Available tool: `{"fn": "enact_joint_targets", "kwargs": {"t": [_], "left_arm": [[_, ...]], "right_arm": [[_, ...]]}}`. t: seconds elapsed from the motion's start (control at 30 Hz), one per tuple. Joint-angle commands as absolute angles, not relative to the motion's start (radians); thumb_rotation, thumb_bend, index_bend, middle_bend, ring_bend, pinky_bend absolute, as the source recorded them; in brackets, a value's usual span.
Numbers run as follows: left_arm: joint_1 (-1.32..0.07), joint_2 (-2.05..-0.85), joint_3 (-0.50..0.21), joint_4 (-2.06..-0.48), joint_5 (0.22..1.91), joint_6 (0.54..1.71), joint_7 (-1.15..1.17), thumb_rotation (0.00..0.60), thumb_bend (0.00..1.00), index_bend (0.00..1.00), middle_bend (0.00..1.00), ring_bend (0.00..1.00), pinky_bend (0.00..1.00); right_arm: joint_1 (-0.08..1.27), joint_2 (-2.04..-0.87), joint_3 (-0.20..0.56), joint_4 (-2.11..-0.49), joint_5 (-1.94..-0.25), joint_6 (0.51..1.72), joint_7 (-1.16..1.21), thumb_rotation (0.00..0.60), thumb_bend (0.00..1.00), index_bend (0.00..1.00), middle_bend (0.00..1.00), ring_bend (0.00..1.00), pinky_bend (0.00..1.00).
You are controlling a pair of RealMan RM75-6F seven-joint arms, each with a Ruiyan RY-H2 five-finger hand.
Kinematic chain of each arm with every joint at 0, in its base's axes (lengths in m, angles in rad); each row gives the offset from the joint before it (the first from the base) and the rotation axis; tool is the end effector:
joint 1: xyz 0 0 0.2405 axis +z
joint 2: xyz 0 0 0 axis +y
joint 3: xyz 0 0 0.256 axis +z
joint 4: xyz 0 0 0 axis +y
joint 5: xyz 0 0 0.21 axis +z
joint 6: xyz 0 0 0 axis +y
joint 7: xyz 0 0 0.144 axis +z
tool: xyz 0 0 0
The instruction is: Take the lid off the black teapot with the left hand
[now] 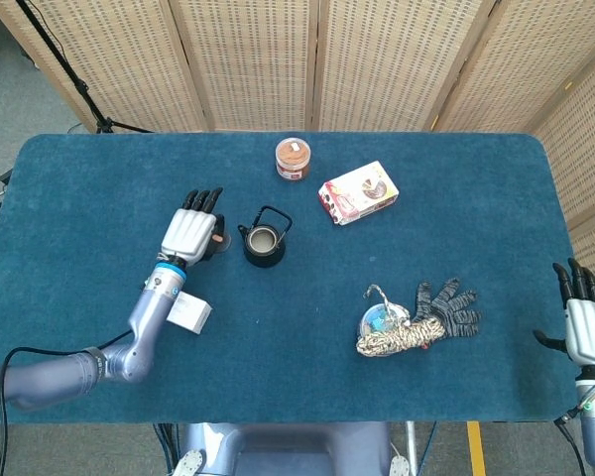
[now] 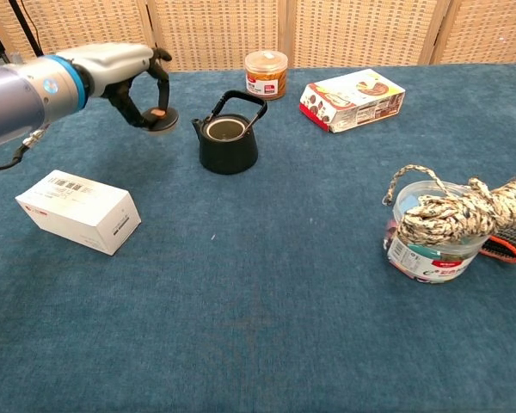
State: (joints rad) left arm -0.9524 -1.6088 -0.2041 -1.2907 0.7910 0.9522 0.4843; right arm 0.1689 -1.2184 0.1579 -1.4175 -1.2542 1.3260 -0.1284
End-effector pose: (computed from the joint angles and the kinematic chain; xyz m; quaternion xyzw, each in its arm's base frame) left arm -0.1266 0.4095 -0.0121 -0.7201 -0.3625 -0.3316 0.4899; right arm -0.3549 -0.2311 0.1580 0.5649 -0.3803 0.3008 0.6677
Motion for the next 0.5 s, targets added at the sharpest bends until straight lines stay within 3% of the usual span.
{"fn": "enact_joint_targets", "kwargs": {"t": [0.03, 0.37, 0.43, 0.5], "left_arm": [[-0.934, -1.642, -0.19, -1.235, 0.813, 0.925, 0.44, 0.6, 0.44, 0.62, 0.0, 0.0, 0.0], [-0.922, -1.736, -0.193, -1.079, 0.842, 0.886, 0.4, 0.6, 0.44, 0.6, 0.0, 0.0, 0.0], [-0.921, -1.743, -0.195, -1.067, 0.837, 0.869, 0.397, 0.6, 0.41, 0.49, 0.0, 0.0, 0.0], [-0.92, -1.74, -0.2, -1.072, 0.824, 0.842, 0.393, 0.6, 0.36, 0.3, 0.0, 0.0, 0.0]], "right_arm": [[0.169, -1.219, 0.157, -1.418, -1.255, 1.326, -0.13, 0.6, 0.0, 0.0, 0.0, 0.0, 0.0], [0.169, -1.219, 0.159, -1.415, -1.246, 1.323, -0.13, 0.6, 0.0, 0.0, 0.0, 0.0, 0.0], [0.169, -1.219, 0.16, -1.416, -1.246, 1.322, -0.13, 0.6, 0.0, 0.0, 0.0, 0.0, 0.0], [0.169, -1.219, 0.16, -1.416, -1.245, 1.323, -0.13, 0.6, 0.0, 0.0, 0.0, 0.0, 0.0]]}}
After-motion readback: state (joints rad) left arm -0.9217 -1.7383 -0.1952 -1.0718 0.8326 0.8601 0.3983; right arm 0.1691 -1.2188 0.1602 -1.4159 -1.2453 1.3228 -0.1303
